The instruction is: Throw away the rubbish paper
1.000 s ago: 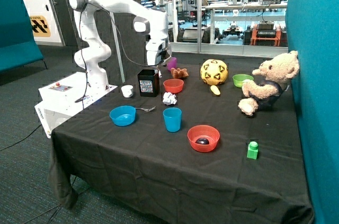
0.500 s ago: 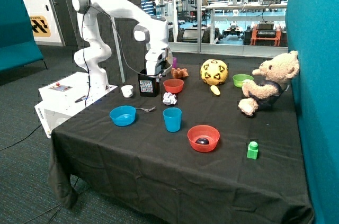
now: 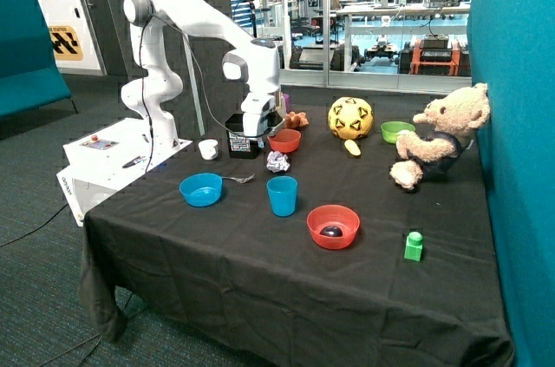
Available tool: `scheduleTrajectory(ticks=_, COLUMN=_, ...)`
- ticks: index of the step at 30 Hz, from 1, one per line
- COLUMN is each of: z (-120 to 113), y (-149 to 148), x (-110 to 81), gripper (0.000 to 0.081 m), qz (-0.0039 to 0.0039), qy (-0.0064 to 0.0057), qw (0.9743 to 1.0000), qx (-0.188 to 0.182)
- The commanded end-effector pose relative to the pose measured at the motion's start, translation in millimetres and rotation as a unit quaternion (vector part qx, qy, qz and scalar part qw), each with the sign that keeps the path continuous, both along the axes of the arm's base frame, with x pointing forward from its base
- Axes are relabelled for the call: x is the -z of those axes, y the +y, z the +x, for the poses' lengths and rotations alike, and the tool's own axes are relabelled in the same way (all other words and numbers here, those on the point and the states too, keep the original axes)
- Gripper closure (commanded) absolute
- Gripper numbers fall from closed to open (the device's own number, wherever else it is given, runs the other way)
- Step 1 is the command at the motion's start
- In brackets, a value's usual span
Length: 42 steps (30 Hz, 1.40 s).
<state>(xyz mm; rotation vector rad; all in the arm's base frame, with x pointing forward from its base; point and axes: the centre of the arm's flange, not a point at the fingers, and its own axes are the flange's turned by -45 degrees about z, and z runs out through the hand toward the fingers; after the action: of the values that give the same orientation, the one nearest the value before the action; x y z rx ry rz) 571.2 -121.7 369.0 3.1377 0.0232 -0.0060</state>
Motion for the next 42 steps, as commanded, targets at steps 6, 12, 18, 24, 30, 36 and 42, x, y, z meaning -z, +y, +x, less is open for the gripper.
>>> scheduleTrajectory(ticks=6, z=1.2, y=10.8, x=20.0, gripper=0.0000, qz=0.00197, qy=-0.0018, qw=0.9998, qx=-0.019)
scheduleTrajectory(ticks=12, z=9.9, y=9.6, x=25.8, gripper=0.0000, qz=0.00198, qy=-0.0018, qw=0.9997, qx=-0.024)
scheduleTrajectory(ticks=18, z=19.7, y=8.0, x=29.4, gripper=0.0000, qz=0.00200, qy=-0.0018, qw=0.9994, qx=-0.035)
scheduleTrajectory(ticks=24, z=28.5, y=5.7, x=32.9, gripper=0.0000, qz=0.00201, qy=-0.0018, qw=0.9991, qx=-0.043)
scheduleTrajectory(ticks=30, z=29.1, y=7.5, x=39.6, gripper=0.0000, qz=0.00201, qy=-0.0018, qw=0.9990, qx=-0.044)
scheduleTrajectory(ticks=36, z=21.8, y=9.9, x=49.7, gripper=0.0000, qz=0.00201, qy=-0.0018, qw=0.9991, qx=-0.041)
scheduleTrajectory(ticks=42, z=14.0, y=17.0, x=63.3, gripper=0.0000, qz=0.00202, qy=-0.0018, qw=0.9990, qx=-0.046)
